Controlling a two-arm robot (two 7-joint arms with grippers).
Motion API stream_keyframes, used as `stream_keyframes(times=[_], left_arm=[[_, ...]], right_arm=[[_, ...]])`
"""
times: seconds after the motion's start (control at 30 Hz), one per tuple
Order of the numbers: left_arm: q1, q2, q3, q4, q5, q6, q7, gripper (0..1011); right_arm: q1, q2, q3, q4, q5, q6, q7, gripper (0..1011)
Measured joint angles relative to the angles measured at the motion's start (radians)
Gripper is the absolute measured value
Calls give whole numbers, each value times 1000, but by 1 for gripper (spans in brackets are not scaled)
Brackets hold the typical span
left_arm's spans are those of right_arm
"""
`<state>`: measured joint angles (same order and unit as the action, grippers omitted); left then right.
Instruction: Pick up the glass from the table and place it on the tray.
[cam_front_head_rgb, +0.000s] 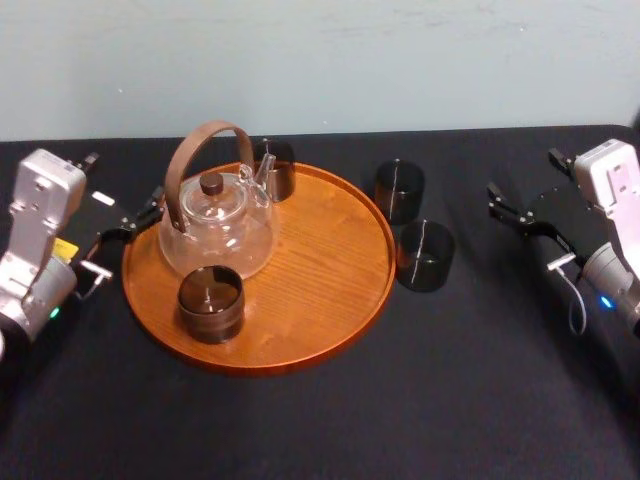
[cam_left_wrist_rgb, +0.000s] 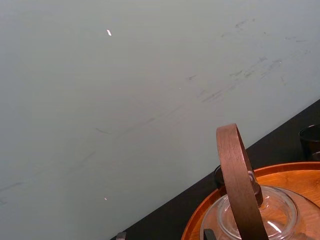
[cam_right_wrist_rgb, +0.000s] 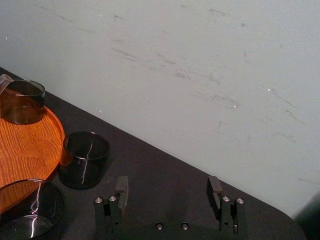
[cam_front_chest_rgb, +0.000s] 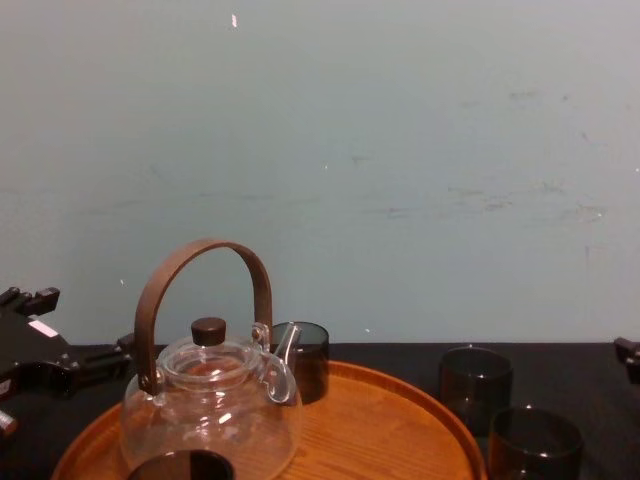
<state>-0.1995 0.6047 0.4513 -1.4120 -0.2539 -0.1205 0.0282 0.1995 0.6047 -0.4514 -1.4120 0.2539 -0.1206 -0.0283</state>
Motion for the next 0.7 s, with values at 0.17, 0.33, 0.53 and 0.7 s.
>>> stream_keyframes(times=[0.17, 0.33, 0.53, 0.7], left_arm=[[0, 0, 0, 0, 0, 0, 0, 1001], [0, 0, 0, 0, 0, 0, 0, 1001], [0, 0, 0, 0, 0, 0, 0, 1002], [0, 0, 0, 0, 0, 0, 0, 1001]], right_arm=[[0, 0, 0, 0, 0, 0, 0, 1002], [0, 0, 0, 0, 0, 0, 0, 1002], [0, 0, 0, 0, 0, 0, 0, 1002], [0, 0, 0, 0, 0, 0, 0, 1002]])
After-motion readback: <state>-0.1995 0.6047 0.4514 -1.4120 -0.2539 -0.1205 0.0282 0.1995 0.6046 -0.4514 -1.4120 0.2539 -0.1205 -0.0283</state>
